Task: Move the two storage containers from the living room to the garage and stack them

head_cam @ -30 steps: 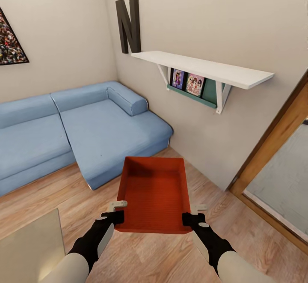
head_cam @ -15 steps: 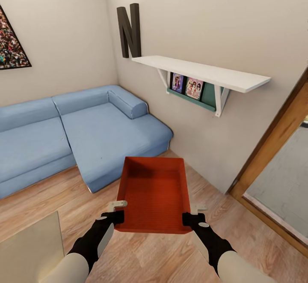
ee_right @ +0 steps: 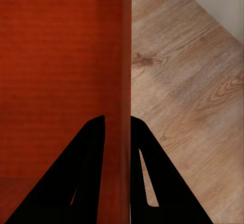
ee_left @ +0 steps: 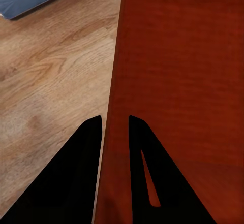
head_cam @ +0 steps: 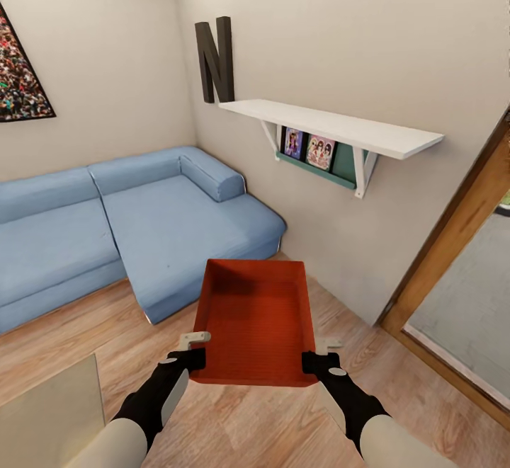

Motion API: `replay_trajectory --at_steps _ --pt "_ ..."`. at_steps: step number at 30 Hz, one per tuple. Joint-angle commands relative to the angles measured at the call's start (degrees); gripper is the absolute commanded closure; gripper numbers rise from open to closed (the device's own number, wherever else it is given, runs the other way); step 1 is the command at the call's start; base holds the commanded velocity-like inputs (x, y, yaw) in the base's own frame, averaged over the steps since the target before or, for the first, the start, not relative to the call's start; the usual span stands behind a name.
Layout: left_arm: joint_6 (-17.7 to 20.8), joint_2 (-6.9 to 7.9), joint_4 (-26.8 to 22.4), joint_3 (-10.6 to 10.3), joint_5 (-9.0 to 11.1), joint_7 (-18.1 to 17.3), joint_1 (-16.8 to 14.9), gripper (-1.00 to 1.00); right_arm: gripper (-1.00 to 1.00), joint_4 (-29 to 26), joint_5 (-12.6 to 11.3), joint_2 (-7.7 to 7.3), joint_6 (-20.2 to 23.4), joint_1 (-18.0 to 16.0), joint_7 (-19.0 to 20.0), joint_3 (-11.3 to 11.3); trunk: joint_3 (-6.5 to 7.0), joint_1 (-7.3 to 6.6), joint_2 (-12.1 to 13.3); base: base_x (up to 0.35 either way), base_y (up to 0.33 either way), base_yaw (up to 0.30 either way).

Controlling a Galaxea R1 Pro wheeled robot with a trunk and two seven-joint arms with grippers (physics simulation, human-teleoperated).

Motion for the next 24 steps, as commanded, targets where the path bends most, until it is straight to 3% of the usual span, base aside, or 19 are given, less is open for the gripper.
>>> replay_trajectory --at_steps 1,24 --pt "0.5 0.08 -0.1 0.8 -0.7 0.8 -0.1 1.00 1.00 -0.1 0.1 -0.31 0.2 0.0 -0.8 0.3 -0.01 0.03 -0.1 0.000 0.000 0.000" --pt "0.5 0.08 0.2 0.8 -0.8 0.8 -0.1 1.00 1.00 -0.1 0.1 -0.31 0.2 0.0 -0.8 0.3 2.10 0.03 -0.1 0.000 0.000 0.000"
